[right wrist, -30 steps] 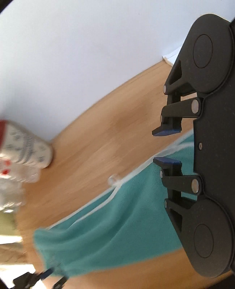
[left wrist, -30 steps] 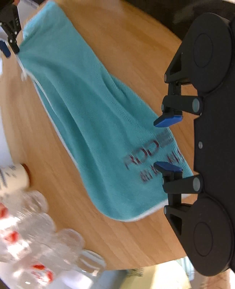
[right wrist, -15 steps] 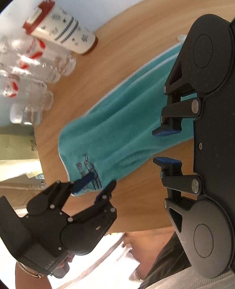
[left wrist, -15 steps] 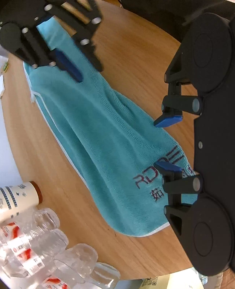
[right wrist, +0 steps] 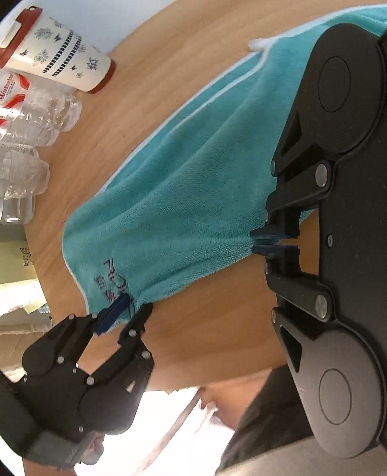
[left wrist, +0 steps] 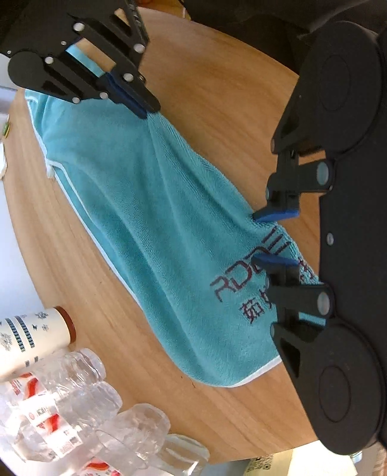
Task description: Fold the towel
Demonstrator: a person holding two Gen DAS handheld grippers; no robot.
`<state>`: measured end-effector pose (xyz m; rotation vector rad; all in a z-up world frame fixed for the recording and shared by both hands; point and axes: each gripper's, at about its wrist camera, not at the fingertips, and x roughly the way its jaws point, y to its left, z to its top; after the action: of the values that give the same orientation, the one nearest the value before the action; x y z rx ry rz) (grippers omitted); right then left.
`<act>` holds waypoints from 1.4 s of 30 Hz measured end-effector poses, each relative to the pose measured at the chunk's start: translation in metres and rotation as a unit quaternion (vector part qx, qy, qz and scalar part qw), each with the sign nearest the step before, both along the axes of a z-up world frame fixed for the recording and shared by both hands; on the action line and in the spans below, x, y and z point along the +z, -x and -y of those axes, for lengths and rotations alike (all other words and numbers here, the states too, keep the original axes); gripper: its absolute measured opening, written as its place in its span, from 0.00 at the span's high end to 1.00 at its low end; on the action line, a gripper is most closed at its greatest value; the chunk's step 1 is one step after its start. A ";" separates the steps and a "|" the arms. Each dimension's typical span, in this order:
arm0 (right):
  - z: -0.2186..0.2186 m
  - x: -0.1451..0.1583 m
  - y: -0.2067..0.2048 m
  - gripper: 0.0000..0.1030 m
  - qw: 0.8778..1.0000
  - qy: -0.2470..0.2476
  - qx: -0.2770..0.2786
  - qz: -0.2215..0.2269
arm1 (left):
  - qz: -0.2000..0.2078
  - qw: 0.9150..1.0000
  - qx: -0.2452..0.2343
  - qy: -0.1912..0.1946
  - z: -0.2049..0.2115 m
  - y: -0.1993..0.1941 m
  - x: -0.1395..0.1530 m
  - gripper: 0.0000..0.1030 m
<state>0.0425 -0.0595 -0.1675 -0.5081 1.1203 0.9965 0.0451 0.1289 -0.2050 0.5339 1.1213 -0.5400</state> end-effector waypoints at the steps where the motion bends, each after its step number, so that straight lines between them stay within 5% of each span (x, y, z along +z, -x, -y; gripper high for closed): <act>1: 0.000 -0.001 0.001 0.97 1.000 0.000 -0.003 -0.001 | -0.003 1.000 -0.012 -0.001 0.000 0.002 0.000 0.86; 6: 0.002 -0.019 0.015 1.00 0.999 0.037 -0.010 0.023 | -0.014 0.999 -0.041 -0.012 -0.004 0.005 0.001 0.86; 13: 0.052 0.013 0.013 0.87 0.995 -0.013 -0.084 0.048 | -0.016 0.999 -0.038 0.001 -0.013 0.001 0.017 0.83; 22: 0.088 -0.018 0.001 0.80 0.990 0.033 -0.129 0.046 | -0.030 0.997 -0.066 0.001 -0.002 -0.002 0.017 0.83; 25: 0.096 -0.020 -0.003 0.80 0.987 0.024 -0.155 0.020 | -0.055 0.997 -0.042 -0.028 -0.010 -0.007 0.002 0.83; 29: 0.102 -0.020 -0.003 0.79 0.984 0.024 -0.175 0.004 | -0.077 0.997 0.010 0.014 -0.026 -0.016 0.006 0.83; 33: 0.110 -0.011 0.002 0.79 0.984 0.024 -0.179 0.006 | -0.066 0.998 0.014 0.002 -0.034 -0.016 0.019 0.83; 38: 0.180 0.021 0.006 0.65 0.959 0.017 -0.275 0.069 | -0.041 0.998 0.027 0.044 -0.033 -0.024 0.049 0.69; 42: 0.271 0.028 -0.013 0.65 0.913 0.066 -0.385 0.120 | -0.020 0.997 0.036 0.066 -0.015 -0.034 0.056 0.68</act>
<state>0.0554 -0.3300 -0.1396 -0.2405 1.0340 0.1638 0.0794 0.1434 -0.1488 0.3679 1.1304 -0.5601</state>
